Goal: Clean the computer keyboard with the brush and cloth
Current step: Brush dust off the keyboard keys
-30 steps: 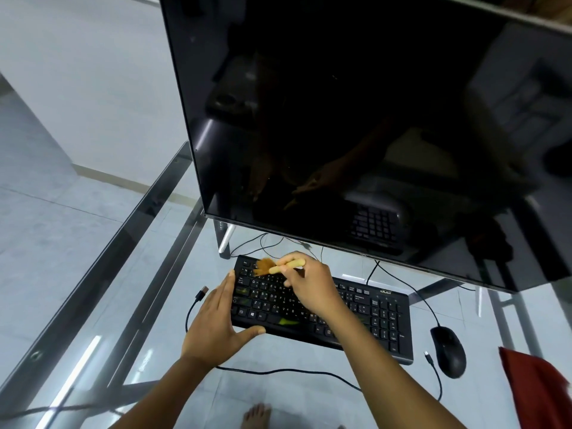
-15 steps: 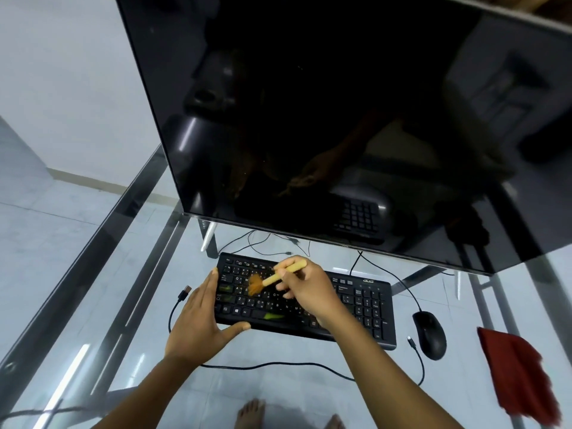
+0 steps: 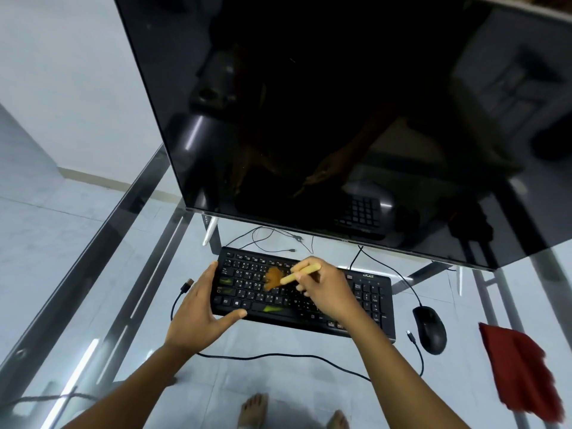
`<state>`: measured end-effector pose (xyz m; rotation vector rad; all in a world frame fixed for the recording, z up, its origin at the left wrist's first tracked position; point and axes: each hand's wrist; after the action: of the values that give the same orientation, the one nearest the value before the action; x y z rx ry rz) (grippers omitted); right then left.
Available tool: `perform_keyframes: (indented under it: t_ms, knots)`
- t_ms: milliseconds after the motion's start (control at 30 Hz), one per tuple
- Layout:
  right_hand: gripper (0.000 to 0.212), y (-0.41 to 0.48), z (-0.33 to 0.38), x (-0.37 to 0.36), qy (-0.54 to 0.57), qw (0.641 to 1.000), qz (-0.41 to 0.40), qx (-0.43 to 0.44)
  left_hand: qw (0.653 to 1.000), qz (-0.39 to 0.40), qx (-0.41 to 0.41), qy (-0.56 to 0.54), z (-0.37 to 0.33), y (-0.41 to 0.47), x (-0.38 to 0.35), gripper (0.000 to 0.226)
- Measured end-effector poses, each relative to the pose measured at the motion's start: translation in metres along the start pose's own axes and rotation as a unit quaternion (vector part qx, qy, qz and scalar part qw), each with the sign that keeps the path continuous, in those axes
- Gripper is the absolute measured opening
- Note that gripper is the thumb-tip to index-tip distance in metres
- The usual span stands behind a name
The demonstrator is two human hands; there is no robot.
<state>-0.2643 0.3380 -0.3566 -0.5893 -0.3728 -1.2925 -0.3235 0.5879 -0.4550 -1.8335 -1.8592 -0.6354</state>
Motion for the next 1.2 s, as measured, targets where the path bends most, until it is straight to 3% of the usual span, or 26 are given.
perform_keyframes:
  t_ms: [67,133,167,233,267,333,400,500,533,600,633,700,767,833,900,1000,1033,1100,1133,1200]
  knots:
    - [0.016,-0.001,-0.004,0.003,-0.040,0.996,-0.078,0.008,0.999,-0.021,0.019,-0.033,-0.001,0.000,0.001,0.100]
    - [0.018,-0.003,-0.007,0.010,-0.011,0.989,-0.149,0.011,0.998,-0.039,0.038,-0.016,-0.002,0.001,0.001,0.095]
    - [0.018,-0.006,-0.006,0.012,0.018,0.992,-0.127,0.003,0.998,-0.046,0.029,0.011,-0.003,0.003,0.001,0.091]
    - [0.014,-0.011,-0.007,0.014,0.001,1.000,-0.004,-0.017,0.996,-0.046,-0.037,0.066,-0.007,0.009,0.001,0.078]
    - [0.013,-0.013,-0.010,0.015,-0.046,0.999,0.005,-0.020,0.993,-0.039,-0.071,0.082,-0.011,0.013,0.000,0.072]
    - [0.014,-0.017,-0.015,0.019,-0.095,0.991,-0.097,0.003,0.987,-0.023,-0.123,0.101,-0.021,0.022,-0.006,0.063]
    - [0.017,-0.022,-0.015,0.023,-0.046,0.989,-0.138,0.006,0.978,-0.011,-0.167,0.124,-0.033,0.033,-0.013,0.059]
    - [0.010,-0.033,-0.011,0.023,0.011,0.999,-0.002,-0.038,0.958,0.034,-0.215,0.186,-0.047,0.051,-0.028,0.060]
    - [0.010,-0.036,-0.014,0.023,-0.009,0.999,-0.013,-0.033,0.951,0.054,-0.220,0.210,-0.051,0.056,-0.034,0.062]
    - [0.013,-0.040,-0.020,0.027,-0.050,0.991,-0.126,-0.009,0.936,0.094,-0.219,0.259,-0.058,0.065,-0.044,0.069]
    - [0.014,-0.043,-0.023,0.031,-0.024,0.989,-0.144,-0.019,0.928,0.110,-0.216,0.282,-0.060,0.068,-0.049,0.072]
    - [0.011,-0.047,-0.025,0.035,0.044,0.995,-0.071,-0.063,0.917,0.132,-0.215,0.310,-0.063,0.072,-0.056,0.072]
    - [0.008,-0.053,-0.033,0.035,0.002,0.997,-0.003,-0.073,0.917,0.148,-0.208,0.308,-0.064,0.075,-0.060,0.066]
    - [0.006,-0.056,-0.044,0.035,-0.061,0.993,-0.093,-0.047,0.917,0.170,-0.190,0.307,-0.064,0.077,-0.062,0.062]
    - [0.007,-0.058,-0.046,0.032,-0.015,0.986,-0.159,-0.047,0.913,0.181,-0.184,0.317,-0.063,0.078,-0.062,0.061]
    - [0.012,-0.058,-0.040,0.023,0.043,0.996,-0.055,-0.062,0.913,0.184,-0.188,0.313,-0.062,0.077,-0.061,0.060]
    - [0.017,-0.056,-0.038,0.021,0.023,0.997,-0.057,-0.053,0.912,0.183,-0.190,0.313,-0.062,0.076,-0.061,0.060]
    - [0.029,-0.051,-0.039,0.023,-0.035,0.988,-0.152,-0.012,0.910,0.181,-0.193,0.318,-0.062,0.077,-0.061,0.060]
    - [0.029,-0.049,-0.036,0.027,-0.026,0.981,-0.190,-0.012,0.910,0.180,-0.194,0.320,-0.062,0.077,-0.061,0.060]
    - [0.020,-0.043,-0.032,0.032,0.069,0.983,-0.164,-0.049,0.908,0.183,-0.193,0.323,-0.062,0.077,-0.061,0.060]
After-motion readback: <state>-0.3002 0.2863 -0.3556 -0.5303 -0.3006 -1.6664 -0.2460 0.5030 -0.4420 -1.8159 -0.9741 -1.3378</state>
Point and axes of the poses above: each hand's wrist, its own y-axis towards the middle knuckle, its own x-axis out of the back of the hand, z = x × y, and after that the axes turned 1 degree about -y, right-handed
